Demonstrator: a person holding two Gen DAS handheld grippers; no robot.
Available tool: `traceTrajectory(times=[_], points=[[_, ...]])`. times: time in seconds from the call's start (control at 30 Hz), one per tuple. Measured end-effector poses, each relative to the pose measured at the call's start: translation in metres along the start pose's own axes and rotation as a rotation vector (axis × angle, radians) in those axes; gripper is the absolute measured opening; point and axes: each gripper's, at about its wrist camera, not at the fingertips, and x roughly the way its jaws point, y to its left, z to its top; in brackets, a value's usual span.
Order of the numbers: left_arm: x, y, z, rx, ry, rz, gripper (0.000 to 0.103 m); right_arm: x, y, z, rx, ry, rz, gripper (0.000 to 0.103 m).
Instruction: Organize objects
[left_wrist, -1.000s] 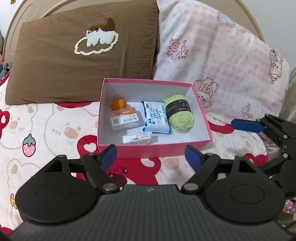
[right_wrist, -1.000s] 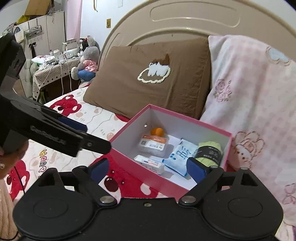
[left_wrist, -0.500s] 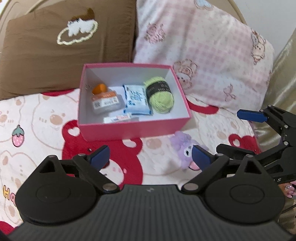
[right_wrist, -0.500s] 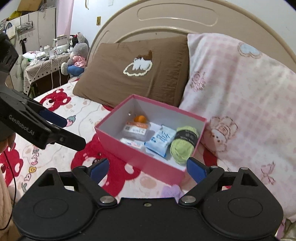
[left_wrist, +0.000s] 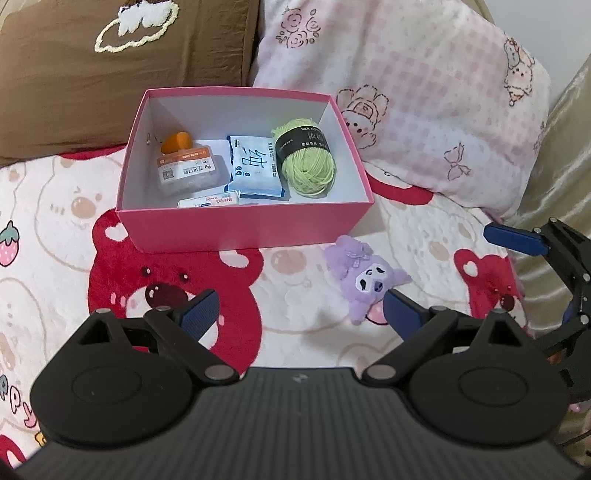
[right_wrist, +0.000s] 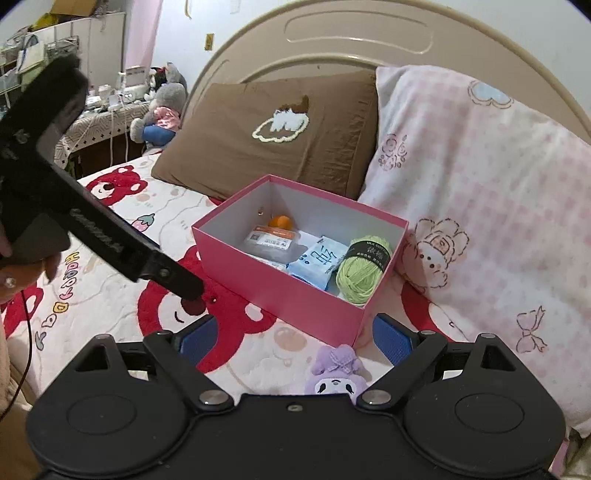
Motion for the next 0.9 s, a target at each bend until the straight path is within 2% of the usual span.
traceTrajectory(times=[0.13, 0.2, 0.33, 0.6, 0.77, 0.9], points=[[0.011, -0.007, -0.006, 0.023, 0.003, 0.013, 0.096, 0.011, -0.002, -0.018, -0.006, -0.012, -0.051, 0.093], [0.016, -0.009, -0.011, 0.028, 0.012, 0.011, 0.096, 0.016, -0.006, -0.026, 0.005, -0.009, -0.047, 0.093], [0.029, -0.016, -0.019, 0.061, 0.019, 0.007, 0.096, 0.030, -0.011, -0.036, 0.011, 0.075, -0.026, 0.093], [0.059, -0.030, -0.034, 0.060, -0.016, -0.047, 0.096, 0.053, -0.018, -0.063, -0.005, 0.107, -0.038, 0.093], [0.080, -0.037, -0.039, 0.051, -0.057, -0.044, 0.096, 0.067, -0.024, -0.075, 0.000, 0.117, -0.032, 0.093], [0.100, -0.036, -0.041, -0.004, -0.056, -0.062, 0.096, 0.080, -0.022, -0.082, -0.048, 0.147, -0.031, 0.093]])
